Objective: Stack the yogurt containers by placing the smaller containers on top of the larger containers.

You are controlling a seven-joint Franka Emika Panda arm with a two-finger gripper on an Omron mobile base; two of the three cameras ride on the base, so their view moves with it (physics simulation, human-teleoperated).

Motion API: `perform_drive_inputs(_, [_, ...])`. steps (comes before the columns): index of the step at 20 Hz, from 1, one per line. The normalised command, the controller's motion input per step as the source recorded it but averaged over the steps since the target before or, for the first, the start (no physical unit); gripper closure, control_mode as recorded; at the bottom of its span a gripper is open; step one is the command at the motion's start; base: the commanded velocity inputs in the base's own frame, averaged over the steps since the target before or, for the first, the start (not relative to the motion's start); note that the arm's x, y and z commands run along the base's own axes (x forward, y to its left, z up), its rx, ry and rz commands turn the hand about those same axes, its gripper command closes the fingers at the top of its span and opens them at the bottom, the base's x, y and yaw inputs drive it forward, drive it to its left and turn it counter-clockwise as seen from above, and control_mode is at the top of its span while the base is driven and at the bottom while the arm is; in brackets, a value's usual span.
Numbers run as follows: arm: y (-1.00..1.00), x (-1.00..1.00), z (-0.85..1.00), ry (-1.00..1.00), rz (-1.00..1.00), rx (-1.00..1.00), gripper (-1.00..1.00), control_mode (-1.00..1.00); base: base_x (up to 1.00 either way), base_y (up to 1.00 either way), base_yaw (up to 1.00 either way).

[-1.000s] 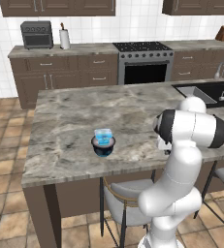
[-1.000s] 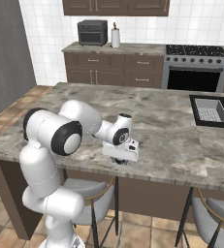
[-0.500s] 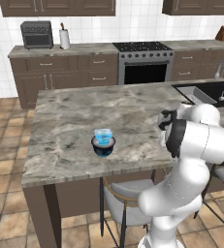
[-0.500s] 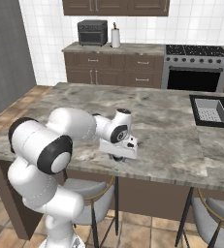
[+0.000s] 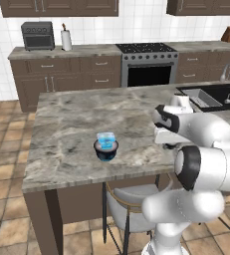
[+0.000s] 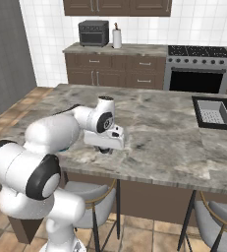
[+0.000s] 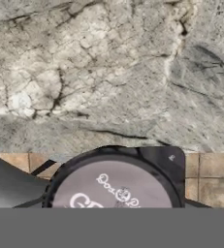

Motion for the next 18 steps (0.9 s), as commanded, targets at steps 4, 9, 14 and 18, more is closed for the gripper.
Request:
perform_drive_inputs(4, [0.58,0.11,1.0,0.15,0.0,-0.01,1.0,-1.0,0.0,0.0,0.0])
perform_drive_inputs(9, [0.35,0.14,0.93,0.16,0.0,0.0,1.0,-1.0,0.0,0.0,0.0])
perform_drive_inputs(14, [0.31,0.0,0.5,0.0,0.0,0.0,1.0,-1.0,0.0,0.0,0.0])
perform_drive_inputs(18, [0.49,0.0,0.63,-0.04,0.0,0.0,1.0,-1.0,0.0,0.0,0.0])
